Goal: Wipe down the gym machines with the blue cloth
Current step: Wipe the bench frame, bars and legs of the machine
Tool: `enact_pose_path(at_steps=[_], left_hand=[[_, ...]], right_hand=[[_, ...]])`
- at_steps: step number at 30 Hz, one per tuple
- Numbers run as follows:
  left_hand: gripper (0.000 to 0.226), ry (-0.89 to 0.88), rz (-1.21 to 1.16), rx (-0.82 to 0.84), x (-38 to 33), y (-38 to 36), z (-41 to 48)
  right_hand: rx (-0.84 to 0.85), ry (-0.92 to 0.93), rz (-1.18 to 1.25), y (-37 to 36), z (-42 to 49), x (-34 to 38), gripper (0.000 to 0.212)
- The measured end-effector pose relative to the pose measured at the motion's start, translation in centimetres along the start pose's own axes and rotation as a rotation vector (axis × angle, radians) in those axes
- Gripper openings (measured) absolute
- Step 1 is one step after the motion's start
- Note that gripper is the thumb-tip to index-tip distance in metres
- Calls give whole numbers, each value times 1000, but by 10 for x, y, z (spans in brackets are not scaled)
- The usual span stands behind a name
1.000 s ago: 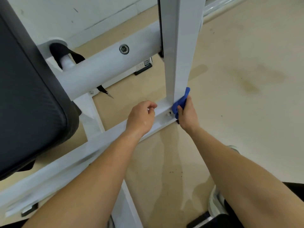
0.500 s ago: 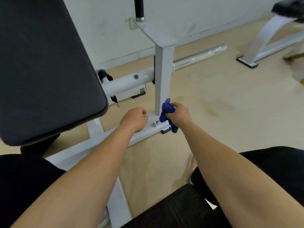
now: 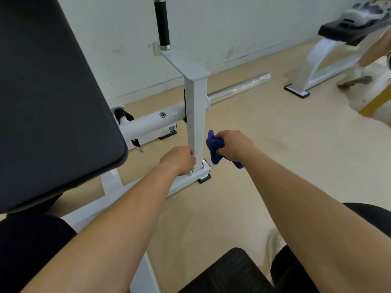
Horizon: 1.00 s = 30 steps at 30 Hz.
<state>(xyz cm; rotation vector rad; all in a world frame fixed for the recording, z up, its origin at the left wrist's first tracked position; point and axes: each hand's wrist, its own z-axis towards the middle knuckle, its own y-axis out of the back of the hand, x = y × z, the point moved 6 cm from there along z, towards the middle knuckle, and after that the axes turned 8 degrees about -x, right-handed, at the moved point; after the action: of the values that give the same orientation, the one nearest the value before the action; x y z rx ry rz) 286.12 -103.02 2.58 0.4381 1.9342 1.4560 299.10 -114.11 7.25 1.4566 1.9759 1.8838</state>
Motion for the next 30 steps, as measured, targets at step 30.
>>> enact_pose_path(at_steps=[30], left_hand=[[27, 226, -148, 358, -373, 336, 44]], right_hand=[[452, -169, -197, 511, -16, 8, 26]])
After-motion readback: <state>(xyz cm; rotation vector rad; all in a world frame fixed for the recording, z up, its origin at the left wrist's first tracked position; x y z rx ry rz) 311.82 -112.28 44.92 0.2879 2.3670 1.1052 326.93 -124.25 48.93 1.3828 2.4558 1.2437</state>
